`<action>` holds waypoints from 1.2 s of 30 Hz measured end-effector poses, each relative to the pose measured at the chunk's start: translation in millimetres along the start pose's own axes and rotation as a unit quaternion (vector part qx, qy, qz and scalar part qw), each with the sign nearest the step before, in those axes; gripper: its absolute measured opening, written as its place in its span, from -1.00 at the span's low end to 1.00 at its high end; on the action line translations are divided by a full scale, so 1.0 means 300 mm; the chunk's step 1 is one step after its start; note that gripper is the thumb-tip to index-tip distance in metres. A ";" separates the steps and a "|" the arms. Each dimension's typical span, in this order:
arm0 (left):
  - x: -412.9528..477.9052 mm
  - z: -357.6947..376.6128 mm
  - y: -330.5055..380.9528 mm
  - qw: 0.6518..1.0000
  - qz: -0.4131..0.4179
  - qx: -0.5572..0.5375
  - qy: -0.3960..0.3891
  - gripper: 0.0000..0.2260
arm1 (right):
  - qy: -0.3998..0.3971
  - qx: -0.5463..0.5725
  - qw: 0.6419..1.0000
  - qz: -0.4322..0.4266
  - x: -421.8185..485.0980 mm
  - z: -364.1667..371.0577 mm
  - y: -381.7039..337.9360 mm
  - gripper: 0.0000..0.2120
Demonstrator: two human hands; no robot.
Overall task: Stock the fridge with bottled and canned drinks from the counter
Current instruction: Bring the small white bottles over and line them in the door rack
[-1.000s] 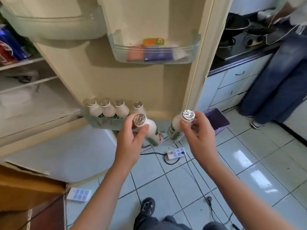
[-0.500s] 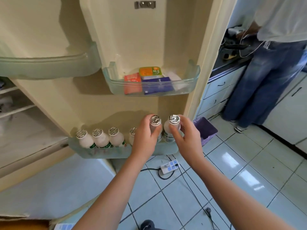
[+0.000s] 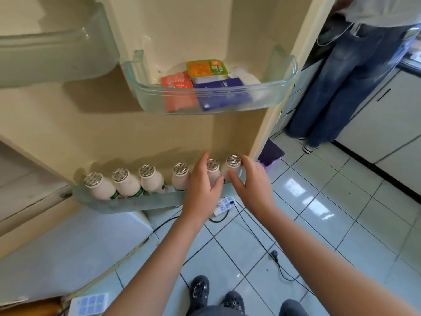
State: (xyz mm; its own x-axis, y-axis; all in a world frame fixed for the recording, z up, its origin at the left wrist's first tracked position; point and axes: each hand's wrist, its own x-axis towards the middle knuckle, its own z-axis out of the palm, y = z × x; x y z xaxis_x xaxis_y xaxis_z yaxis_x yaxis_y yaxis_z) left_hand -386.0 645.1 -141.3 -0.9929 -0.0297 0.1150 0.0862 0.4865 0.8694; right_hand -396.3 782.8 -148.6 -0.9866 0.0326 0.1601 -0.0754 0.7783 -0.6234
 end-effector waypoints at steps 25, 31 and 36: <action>-0.390 0.378 -0.433 0.797 -0.192 0.192 -0.539 -0.93 | -0.016 0.160 0.734 0.659 -1.234 -0.044 0.456 -0.64; -0.607 0.439 -0.447 0.724 -0.167 0.337 -0.579 -0.80 | 0.027 0.191 0.659 0.727 -1.662 -0.053 0.435 -0.65; -0.922 0.571 -0.352 0.745 -0.154 0.326 -0.562 -0.79 | -0.021 0.200 0.636 0.745 -2.057 -0.064 0.423 -0.63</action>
State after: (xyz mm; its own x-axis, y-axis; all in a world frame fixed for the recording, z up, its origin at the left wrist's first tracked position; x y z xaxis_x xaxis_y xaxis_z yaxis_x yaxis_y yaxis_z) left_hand -134.6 751.7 -347.3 -0.4313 0.3443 -0.8340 0.1461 0.9388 0.3120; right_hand 205.8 873.5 -311.7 -0.0082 0.5234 -0.8521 0.9255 -0.3188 -0.2047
